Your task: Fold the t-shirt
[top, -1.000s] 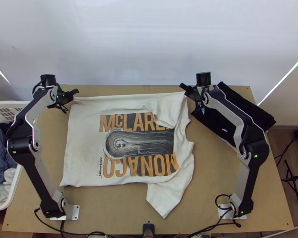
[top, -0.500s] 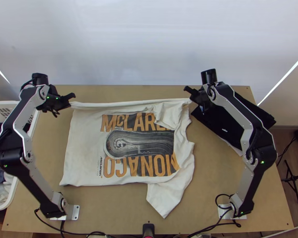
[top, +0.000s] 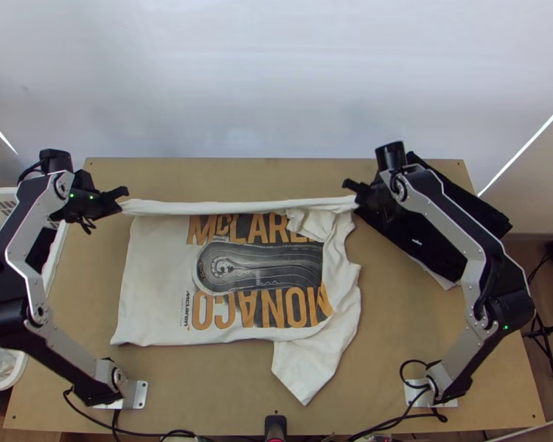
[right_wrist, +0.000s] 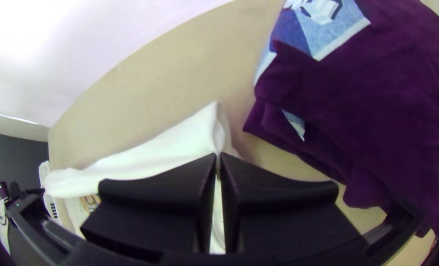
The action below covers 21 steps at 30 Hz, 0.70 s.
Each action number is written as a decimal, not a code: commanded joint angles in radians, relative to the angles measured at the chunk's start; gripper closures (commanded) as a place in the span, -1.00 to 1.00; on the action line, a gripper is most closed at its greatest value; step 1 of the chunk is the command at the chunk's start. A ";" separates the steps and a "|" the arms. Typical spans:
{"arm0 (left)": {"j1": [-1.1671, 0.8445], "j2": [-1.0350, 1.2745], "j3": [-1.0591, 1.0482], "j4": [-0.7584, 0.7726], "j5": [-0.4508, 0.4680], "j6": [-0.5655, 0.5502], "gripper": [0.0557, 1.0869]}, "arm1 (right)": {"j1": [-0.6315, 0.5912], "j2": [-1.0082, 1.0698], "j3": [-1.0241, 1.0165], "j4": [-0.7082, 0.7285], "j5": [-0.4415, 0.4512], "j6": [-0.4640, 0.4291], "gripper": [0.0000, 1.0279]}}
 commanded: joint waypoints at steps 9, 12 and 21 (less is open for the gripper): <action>0.001 -0.126 -0.207 0.008 0.014 0.034 0.92 | 0.035 -0.139 -0.251 0.025 0.003 -0.010 0.95; -0.003 -0.155 -0.253 0.015 0.014 0.043 0.92 | 0.035 -0.154 -0.284 0.032 0.006 -0.011 0.95; 0.007 -0.192 -0.323 0.041 0.014 0.060 0.92 | 0.055 -0.212 -0.390 0.084 0.009 -0.010 0.95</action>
